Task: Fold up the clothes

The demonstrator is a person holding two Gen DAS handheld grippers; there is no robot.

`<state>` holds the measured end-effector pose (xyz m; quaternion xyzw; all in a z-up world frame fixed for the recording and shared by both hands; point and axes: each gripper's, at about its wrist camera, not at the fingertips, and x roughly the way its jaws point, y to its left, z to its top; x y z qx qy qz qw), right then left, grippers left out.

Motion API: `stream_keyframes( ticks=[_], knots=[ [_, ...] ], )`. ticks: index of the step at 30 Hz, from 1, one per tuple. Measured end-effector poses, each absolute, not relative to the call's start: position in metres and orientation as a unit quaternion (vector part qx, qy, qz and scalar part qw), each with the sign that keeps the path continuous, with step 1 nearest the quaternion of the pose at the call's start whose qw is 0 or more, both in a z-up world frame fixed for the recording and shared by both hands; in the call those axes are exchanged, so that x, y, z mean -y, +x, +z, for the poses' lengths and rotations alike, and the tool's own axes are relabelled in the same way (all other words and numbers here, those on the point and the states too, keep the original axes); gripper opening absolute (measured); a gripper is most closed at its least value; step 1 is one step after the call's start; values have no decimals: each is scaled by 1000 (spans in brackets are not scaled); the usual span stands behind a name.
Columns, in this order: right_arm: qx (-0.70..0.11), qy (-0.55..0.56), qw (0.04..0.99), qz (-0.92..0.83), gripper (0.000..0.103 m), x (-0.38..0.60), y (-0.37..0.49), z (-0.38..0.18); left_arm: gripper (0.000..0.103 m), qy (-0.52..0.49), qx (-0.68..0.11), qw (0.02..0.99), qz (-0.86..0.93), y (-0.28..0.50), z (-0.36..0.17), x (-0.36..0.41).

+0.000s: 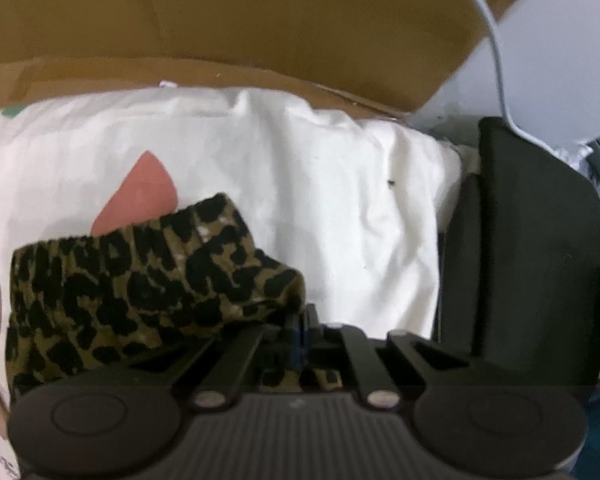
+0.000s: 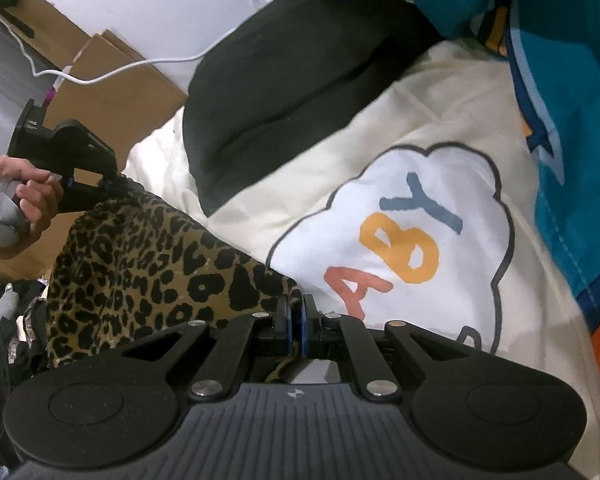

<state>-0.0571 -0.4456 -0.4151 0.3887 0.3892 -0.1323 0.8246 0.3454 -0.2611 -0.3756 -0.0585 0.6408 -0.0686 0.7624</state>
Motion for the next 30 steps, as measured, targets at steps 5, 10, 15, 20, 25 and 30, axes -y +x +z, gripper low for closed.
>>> stream_keyframes(
  ticks=[5,10,15,20,25,30],
  knots=[
    [-374,416,819,-129,8,452,-69,-411,15,-63,-638,763,-78,346,-368,257],
    [-351,414,826,-151,13,460,-93,-399,49,-77,-560,819,-102,326,-320,244],
    [-339,404,839,-135,13,457,-91,-389,30,-15,-550,821,-156,287,-313,243],
    [-343,382,852,-102,13,442,-71,-381,22,39,-558,808,-187,268,-330,251],
    [-364,369,848,-111,13,440,-61,-393,22,62,-557,805,-194,265,-348,260],
    [-385,355,843,-120,15,437,-50,-404,20,81,-555,802,-205,267,-368,275]
  ],
)
